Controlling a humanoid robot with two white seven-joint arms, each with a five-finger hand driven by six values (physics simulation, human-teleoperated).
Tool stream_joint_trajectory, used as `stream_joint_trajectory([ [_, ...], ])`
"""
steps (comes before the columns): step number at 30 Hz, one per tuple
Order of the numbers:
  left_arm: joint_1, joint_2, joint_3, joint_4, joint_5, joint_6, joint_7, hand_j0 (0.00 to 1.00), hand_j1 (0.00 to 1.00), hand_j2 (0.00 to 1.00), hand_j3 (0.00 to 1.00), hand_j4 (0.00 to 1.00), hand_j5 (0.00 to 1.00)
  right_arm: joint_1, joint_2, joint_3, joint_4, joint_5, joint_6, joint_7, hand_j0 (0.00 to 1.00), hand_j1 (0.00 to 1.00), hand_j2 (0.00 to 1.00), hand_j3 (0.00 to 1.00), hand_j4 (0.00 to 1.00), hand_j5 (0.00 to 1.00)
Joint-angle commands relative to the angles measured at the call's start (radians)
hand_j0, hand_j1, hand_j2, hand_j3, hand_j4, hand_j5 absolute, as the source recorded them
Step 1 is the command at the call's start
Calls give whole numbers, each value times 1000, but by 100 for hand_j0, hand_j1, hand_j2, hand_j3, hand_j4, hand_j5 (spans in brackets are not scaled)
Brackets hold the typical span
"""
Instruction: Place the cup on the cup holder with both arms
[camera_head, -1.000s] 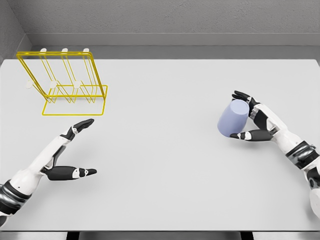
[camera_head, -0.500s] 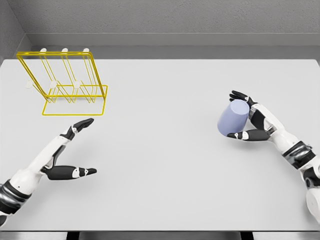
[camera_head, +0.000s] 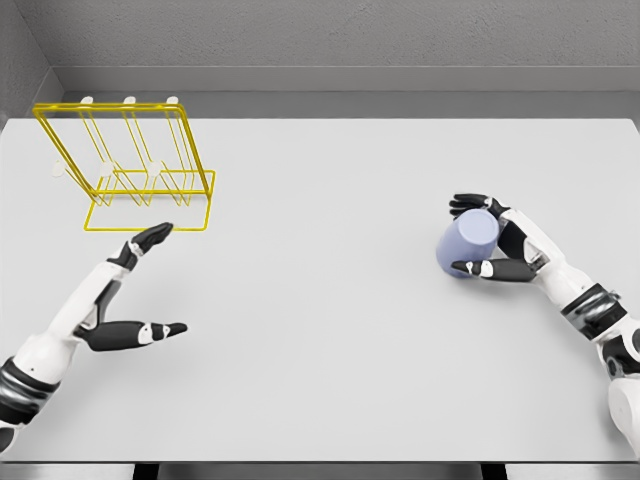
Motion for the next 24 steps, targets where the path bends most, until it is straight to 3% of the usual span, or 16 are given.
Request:
stream_joint_trajectory([
  [1, 0, 2, 1, 0, 0, 0, 16, 100, 100, 100, 100, 100, 100, 0, 0, -3, -2, -11, 1, 0, 54, 54, 54, 54, 54, 54],
  [4, 5, 11, 1, 0, 0, 0, 16, 100, 100, 100, 100, 100, 100, 0, -2, -3, -16, -13, 1, 0, 53, 53, 53, 53, 53, 53],
  [8, 5, 37, 1, -1, 6, 0, 16, 100, 100, 100, 100, 100, 100, 3, -15, -4, -90, -16, 0, 0, 51, 51, 51, 51, 51, 51],
  [16, 20, 71, 3, -4, 7, 0, 16, 100, 100, 100, 100, 100, 100, 84, -18, -6, -298, -14, -11, 0, 51, 51, 51, 51, 51, 51],
  [24, 28, 91, 3, -3, 10, 0, 18, 100, 100, 100, 100, 100, 100, 74, 29, 57, -366, -11, -13, 0, 47, 47, 47, 47, 47, 47],
])
